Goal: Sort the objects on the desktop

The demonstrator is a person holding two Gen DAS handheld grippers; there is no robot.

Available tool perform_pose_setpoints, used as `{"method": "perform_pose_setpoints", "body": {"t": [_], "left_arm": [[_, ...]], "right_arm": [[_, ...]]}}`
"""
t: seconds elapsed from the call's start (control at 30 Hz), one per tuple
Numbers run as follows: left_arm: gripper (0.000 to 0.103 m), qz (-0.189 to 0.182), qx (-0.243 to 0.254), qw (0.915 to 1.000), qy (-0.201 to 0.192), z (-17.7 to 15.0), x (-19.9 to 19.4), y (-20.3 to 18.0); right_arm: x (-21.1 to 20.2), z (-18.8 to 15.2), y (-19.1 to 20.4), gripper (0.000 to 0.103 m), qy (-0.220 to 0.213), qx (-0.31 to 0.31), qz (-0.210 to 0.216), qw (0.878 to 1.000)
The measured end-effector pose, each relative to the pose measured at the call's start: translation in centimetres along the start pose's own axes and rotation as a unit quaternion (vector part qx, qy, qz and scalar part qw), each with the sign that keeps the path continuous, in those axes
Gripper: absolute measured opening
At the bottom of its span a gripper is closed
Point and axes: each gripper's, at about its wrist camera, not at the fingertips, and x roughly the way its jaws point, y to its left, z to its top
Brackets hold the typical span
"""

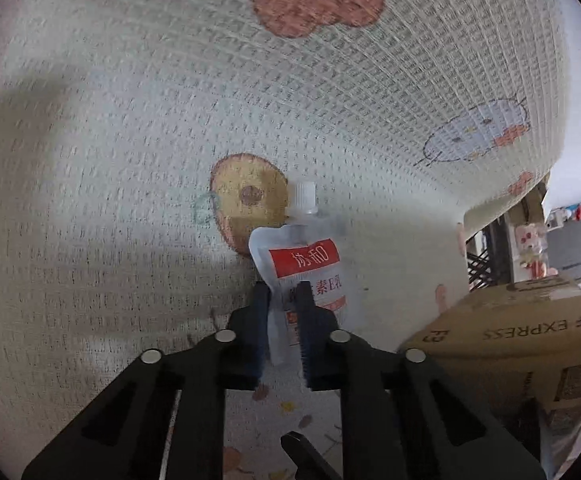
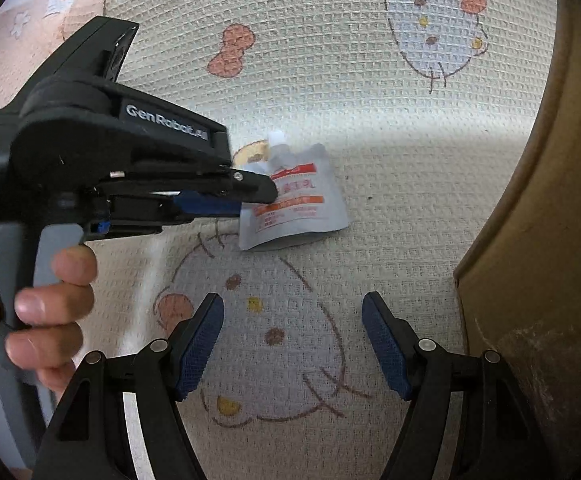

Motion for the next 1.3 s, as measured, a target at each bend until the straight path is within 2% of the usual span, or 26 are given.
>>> {"method": "perform_pose_setpoints", "body": {"t": [0.13,0.17,0.27,0.4,0.47,0.5,0.73,0.93,1.03,1.17,1.23,1.27,1.3], "left_arm": [[0.006,-0.001,0.032,0.9994,0.009,-0.6,-0.3,-0.5],[0.002,0.001,0.037,0.9993,0.010,-0.9,-0.4,-0.6],[0.002,0.012,0.050,0.9986,0.013,-2.6,-0.9,-0.1],[0.001,-0.015,0.024,0.9996,0.005,-4.9,-2.2,1.1],[0.001,-0.029,0.024,0.9993,0.001,-5.8,-3.5,2.4],[0.001,-0.032,0.027,0.9991,-0.001,-6.3,-3.9,2.4],[0.001,-0.038,0.030,0.9988,0.001,-8.7,-5.5,3.8],[0.001,-0.060,0.000,0.9981,-0.008,-10.5,-7.5,6.3],[0.001,-0.060,-0.004,0.9981,-0.013,-11.5,-8.0,6.6],[0.001,-0.053,-0.024,0.9977,-0.034,-11.7,-8.6,7.6],[0.005,-0.039,-0.019,0.9983,-0.040,-11.1,-8.8,7.6],[0.019,-0.029,-0.017,0.9985,-0.044,-10.8,-8.8,7.6],[0.042,-0.023,-0.016,0.9982,-0.052,-10.3,-8.8,7.4]], "right_arm": [[-0.3,-0.1,-0.1,0.069,0.000,-0.001,0.004,1.000],[-0.4,-0.2,-0.1,0.069,0.000,-0.001,0.006,1.000],[-0.6,-0.2,-0.2,0.069,0.000,0.001,0.013,1.000],[-1.0,-0.7,-0.2,0.069,0.003,0.002,0.020,1.000],[-1.4,-2.3,0.8,0.069,0.005,0.002,0.031,1.000],[-1.2,-1.1,0.2,0.069,0.006,0.001,0.035,0.999],[0.2,-2.0,1.4,0.069,0.012,-0.042,0.086,0.995],[-0.1,-3.8,2.6,0.069,-0.001,-0.099,0.092,0.991],[-0.4,-4.4,3.2,0.069,-0.011,-0.130,0.088,0.988],[-0.6,-4.3,3.3,0.069,-0.020,-0.130,0.086,0.988],[-0.4,-3.8,2.8,0.069,-0.023,-0.112,0.085,0.990],[-0.4,-3.4,2.4,0.069,-0.027,-0.098,0.087,0.991],[-0.2,-3.1,2.1,0.069,-0.028,-0.086,0.089,0.992]]}}
